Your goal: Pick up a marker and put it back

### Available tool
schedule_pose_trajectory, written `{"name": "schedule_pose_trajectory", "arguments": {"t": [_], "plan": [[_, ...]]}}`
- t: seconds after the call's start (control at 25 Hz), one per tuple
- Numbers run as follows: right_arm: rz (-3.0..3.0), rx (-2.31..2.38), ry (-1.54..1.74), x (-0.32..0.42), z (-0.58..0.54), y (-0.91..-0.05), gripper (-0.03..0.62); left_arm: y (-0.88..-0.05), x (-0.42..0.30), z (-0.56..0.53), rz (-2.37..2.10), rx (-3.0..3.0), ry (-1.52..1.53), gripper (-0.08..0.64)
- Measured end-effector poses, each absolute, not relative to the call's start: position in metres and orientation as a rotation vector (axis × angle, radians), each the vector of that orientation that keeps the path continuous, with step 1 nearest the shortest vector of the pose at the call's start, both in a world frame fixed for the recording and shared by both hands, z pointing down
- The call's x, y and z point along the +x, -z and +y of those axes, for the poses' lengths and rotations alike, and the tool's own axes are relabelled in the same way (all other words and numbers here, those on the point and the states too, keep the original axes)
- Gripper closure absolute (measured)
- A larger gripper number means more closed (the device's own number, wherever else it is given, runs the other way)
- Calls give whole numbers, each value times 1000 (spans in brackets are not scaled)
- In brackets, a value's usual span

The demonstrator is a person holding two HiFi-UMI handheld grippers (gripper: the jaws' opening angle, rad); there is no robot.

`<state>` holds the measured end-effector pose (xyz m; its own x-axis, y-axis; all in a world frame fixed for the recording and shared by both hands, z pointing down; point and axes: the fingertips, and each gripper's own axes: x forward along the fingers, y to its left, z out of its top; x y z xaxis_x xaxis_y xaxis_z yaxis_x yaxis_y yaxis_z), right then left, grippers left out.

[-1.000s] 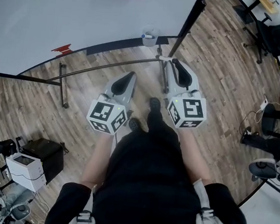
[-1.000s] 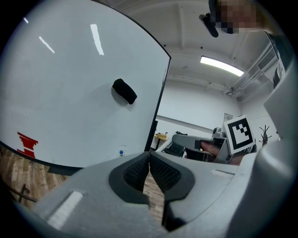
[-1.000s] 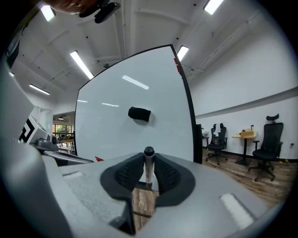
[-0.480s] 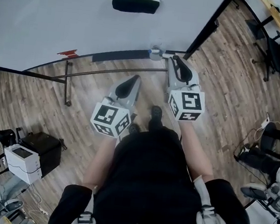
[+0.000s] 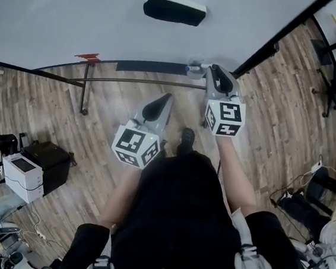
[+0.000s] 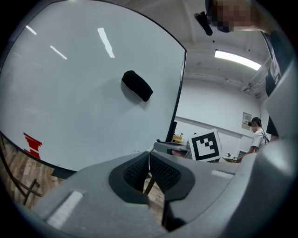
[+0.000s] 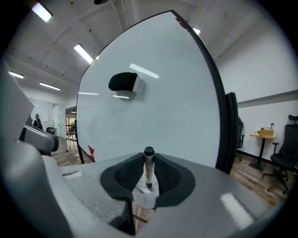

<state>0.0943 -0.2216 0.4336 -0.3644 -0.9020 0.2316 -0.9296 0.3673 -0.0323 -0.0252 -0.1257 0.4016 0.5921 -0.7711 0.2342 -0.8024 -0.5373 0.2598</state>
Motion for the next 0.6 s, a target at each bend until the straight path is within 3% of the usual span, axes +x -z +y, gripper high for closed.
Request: {"name": "schedule_pose_trajectory", "arguments": {"t": [0.6], "plan": [[-2434,1531,-483,86,-239,-489,518,-407,-31,-135,-1361,2428,-148,545]]}}
